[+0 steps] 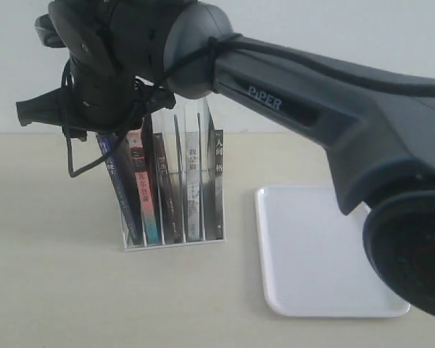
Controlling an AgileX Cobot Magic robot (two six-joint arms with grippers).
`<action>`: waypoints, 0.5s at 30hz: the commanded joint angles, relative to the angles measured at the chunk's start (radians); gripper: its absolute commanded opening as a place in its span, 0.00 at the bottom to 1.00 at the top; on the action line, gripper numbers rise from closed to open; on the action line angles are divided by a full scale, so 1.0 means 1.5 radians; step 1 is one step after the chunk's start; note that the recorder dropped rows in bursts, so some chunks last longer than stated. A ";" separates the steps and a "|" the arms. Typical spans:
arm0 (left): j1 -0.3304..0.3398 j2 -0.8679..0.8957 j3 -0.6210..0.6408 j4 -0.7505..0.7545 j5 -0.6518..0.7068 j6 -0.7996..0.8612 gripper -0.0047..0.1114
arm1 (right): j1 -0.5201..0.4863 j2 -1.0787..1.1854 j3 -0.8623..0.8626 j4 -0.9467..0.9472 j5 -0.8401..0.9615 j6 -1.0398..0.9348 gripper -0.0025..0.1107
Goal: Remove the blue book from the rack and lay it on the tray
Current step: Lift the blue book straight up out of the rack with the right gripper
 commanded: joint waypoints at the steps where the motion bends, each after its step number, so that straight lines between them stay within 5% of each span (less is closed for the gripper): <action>1: 0.002 -0.005 0.002 0.001 -0.010 0.004 0.08 | -0.003 0.013 -0.003 -0.012 0.024 0.004 0.41; 10: 0.002 -0.005 0.002 0.001 -0.010 0.004 0.08 | -0.011 0.013 -0.003 -0.029 0.032 0.022 0.38; 15: 0.002 -0.005 0.002 0.001 -0.010 0.004 0.08 | -0.011 0.013 -0.003 -0.029 0.031 0.022 0.12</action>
